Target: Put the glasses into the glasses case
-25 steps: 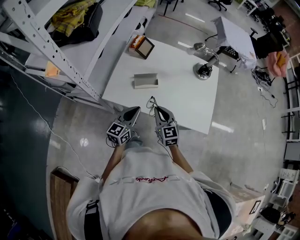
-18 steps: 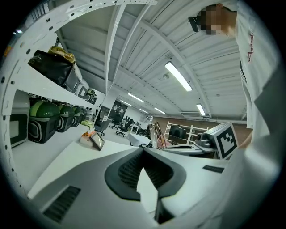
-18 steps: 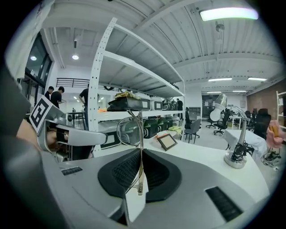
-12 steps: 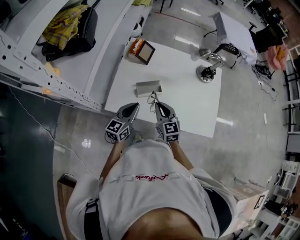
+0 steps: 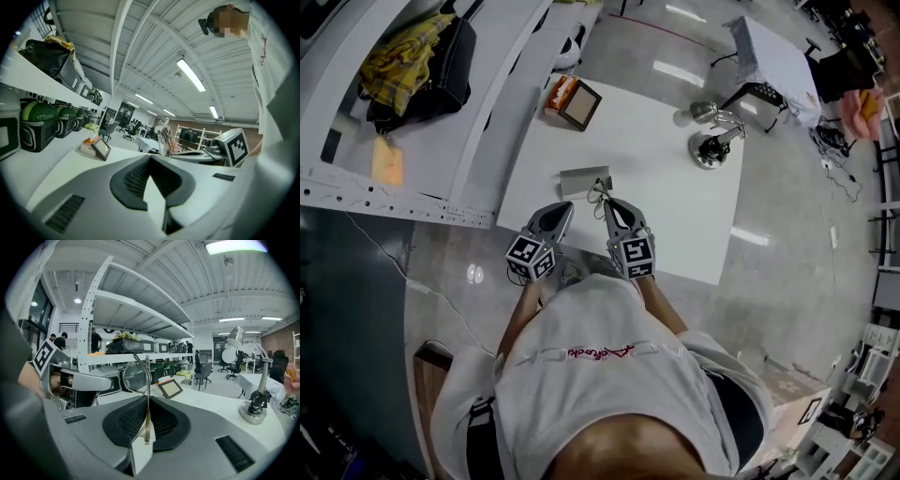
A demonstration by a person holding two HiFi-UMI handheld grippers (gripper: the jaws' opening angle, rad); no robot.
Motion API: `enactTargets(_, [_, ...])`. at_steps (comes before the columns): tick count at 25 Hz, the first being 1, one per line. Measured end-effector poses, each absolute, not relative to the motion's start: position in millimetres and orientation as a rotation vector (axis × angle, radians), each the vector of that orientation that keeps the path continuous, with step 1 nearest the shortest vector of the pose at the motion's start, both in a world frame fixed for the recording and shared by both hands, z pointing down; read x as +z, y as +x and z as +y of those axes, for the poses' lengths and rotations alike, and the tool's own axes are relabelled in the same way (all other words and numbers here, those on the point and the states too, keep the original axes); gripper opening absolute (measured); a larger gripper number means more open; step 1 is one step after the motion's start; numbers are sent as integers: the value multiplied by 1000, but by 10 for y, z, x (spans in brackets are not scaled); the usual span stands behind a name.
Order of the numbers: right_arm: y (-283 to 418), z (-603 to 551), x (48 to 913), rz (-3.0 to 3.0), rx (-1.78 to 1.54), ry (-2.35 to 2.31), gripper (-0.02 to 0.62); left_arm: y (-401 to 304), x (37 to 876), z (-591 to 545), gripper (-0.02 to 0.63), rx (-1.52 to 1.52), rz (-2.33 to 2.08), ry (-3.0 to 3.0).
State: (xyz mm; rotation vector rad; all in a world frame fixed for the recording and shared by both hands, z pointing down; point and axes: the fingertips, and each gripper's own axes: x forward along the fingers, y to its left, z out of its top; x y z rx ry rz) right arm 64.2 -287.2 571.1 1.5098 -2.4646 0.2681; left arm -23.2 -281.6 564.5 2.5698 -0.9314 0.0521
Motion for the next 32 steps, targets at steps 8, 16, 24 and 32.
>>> enactTargets(8, [786,-3299,5829,-2508,310,1397,17,-49,5738,-3088,8,75,-1026,2500])
enactTargets(16, [683,-3333,6160,-2486,407,1293,17,-100,5932,-3130,8,84,-1055,2429])
enactTargets(24, [568,-3224,6475,-2437,471,1200,17,-206,6101,-3150,8,79,-1068,2371])
enactTargets(32, [430,-3025,6786,-2392,504,1068,17,-326,6214,-3072,8,77,-1085,2330])
